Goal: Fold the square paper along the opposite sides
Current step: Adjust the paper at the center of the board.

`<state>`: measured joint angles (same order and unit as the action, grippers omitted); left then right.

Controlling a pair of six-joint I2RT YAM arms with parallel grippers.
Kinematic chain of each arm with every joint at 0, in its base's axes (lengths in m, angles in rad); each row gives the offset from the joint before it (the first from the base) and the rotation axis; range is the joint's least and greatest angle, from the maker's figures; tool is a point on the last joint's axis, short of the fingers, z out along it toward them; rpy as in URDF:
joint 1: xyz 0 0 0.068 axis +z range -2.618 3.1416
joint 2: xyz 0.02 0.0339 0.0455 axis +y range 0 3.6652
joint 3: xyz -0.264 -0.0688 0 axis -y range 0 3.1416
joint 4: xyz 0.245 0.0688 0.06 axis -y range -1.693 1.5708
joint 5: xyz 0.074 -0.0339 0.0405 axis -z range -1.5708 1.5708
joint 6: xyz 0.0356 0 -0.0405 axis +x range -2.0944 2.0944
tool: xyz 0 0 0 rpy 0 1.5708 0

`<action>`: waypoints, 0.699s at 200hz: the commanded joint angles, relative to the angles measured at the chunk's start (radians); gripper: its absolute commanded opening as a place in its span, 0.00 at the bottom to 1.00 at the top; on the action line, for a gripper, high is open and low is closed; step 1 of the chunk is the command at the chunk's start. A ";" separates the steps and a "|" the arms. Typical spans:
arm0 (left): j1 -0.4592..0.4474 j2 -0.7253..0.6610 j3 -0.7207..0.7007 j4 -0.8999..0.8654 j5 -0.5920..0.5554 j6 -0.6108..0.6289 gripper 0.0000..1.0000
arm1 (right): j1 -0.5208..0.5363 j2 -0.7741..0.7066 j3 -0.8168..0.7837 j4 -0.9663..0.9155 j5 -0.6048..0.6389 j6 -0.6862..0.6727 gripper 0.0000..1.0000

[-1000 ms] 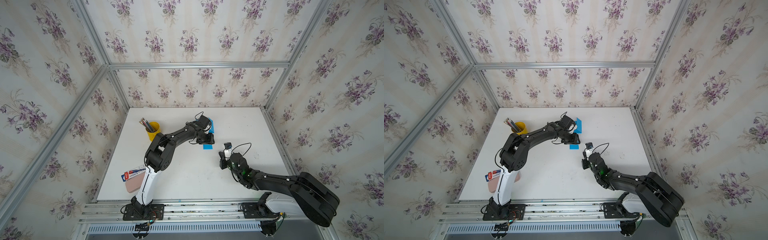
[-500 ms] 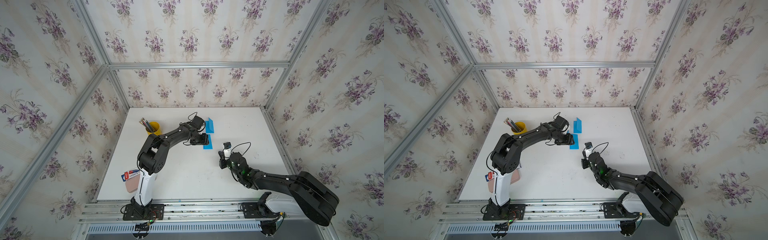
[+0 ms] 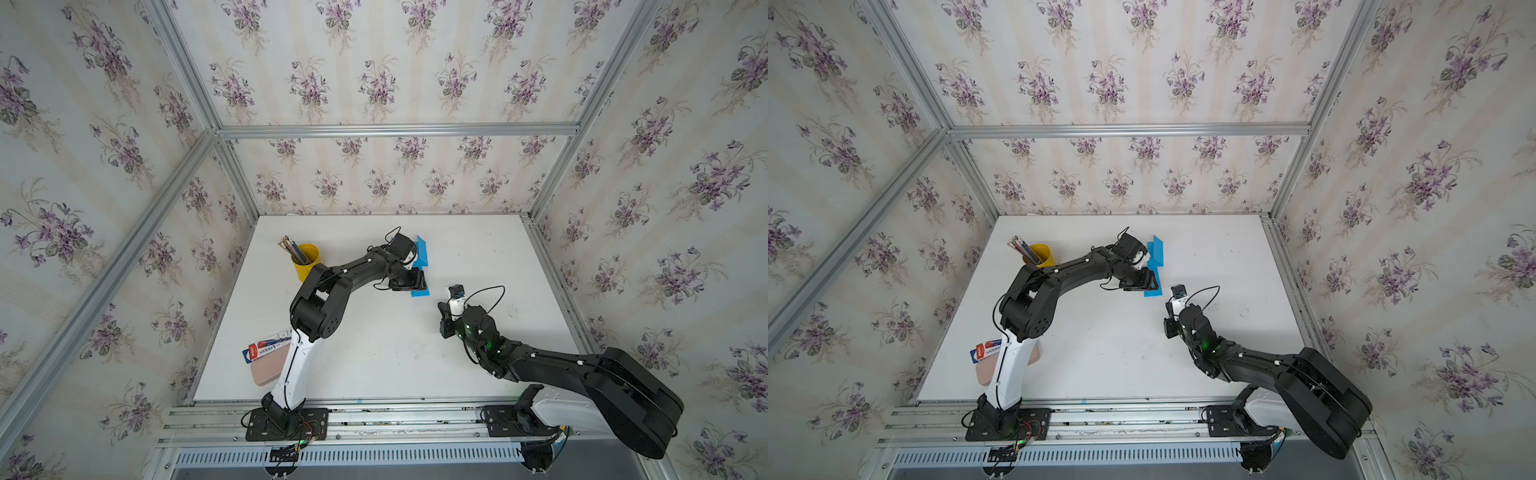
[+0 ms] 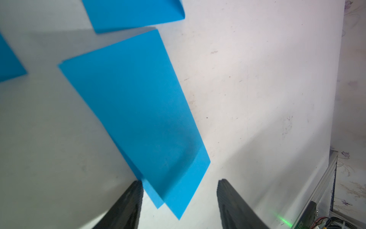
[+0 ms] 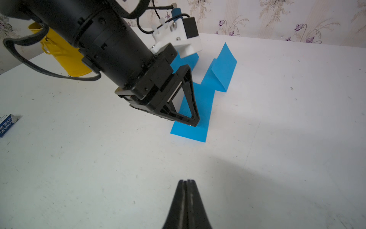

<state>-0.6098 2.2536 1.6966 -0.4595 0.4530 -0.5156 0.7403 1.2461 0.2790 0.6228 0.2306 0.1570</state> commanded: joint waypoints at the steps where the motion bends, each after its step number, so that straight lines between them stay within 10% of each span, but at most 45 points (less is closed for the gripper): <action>1: -0.005 0.015 0.006 -0.037 -0.004 0.014 0.65 | 0.000 -0.002 0.002 -0.004 0.013 -0.002 0.00; 119: -0.011 -0.078 0.022 -0.086 -0.086 0.087 0.65 | 0.001 -0.007 0.063 -0.003 0.023 -0.027 0.00; 140: -0.016 -0.140 0.089 -0.116 -0.152 0.126 0.67 | 0.001 0.009 0.122 0.016 0.062 -0.063 0.14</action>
<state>-0.6220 2.1788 1.7241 -0.5423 0.3870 -0.4545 0.7403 1.2419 0.3489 0.6193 0.2466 0.1375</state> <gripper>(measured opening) 0.657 0.072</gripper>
